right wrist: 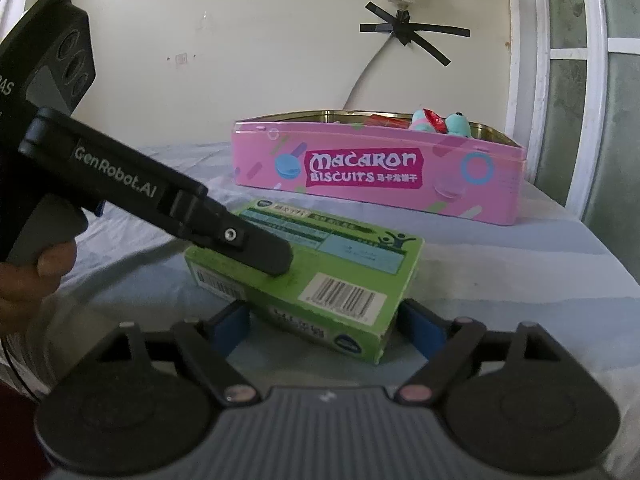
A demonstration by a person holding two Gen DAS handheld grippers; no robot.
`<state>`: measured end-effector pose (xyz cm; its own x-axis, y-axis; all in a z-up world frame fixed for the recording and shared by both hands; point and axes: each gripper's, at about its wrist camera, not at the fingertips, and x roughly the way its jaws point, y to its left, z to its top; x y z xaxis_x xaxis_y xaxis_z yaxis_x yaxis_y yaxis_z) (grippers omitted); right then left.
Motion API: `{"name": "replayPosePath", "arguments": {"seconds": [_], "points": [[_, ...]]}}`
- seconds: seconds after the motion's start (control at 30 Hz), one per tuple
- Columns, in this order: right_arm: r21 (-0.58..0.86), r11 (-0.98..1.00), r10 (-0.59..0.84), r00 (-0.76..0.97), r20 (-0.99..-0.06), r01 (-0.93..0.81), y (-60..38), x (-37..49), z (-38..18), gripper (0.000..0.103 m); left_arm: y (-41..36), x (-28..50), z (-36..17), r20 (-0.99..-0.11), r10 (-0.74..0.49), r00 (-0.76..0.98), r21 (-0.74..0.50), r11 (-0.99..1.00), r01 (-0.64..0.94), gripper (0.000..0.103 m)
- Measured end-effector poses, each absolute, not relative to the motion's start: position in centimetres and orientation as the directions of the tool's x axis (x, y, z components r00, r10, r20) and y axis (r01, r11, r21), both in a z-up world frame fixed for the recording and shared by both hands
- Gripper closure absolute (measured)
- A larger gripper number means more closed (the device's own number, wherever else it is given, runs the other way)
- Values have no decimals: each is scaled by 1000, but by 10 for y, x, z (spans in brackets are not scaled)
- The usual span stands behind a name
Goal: Organize objects
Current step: 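Carry the toothpaste box with the right gripper toward the pink tin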
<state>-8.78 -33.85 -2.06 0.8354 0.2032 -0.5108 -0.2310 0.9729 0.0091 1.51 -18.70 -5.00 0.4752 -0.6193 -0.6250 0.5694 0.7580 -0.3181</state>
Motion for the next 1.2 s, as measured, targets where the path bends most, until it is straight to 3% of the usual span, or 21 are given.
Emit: {"name": "replayPosePath", "arguments": {"seconds": [0.2, 0.53, 0.83, 1.2], "points": [[3, 974, 198, 846, -494, -227, -339, -82, -24, 8, -180, 24, -49, -622, -600, 503, -329, 784, 526, 27], [1, 973, 202, 856, -475, -229, -338, -83, -27, 9, -192, 12, -51, -613, -606, 506, -291, 769, 569, 28], [-22, 973, 194, 864, -464, -230, -336, -89, -25, 18, -190, 11, -50, -603, -605, 520, -297, 775, 558, 28], [-66, 970, 185, 882, -433, -236, -335, -91, -18, 19, -188, 6, -43, -579, -613, 538, -296, 773, 561, 28]]}}
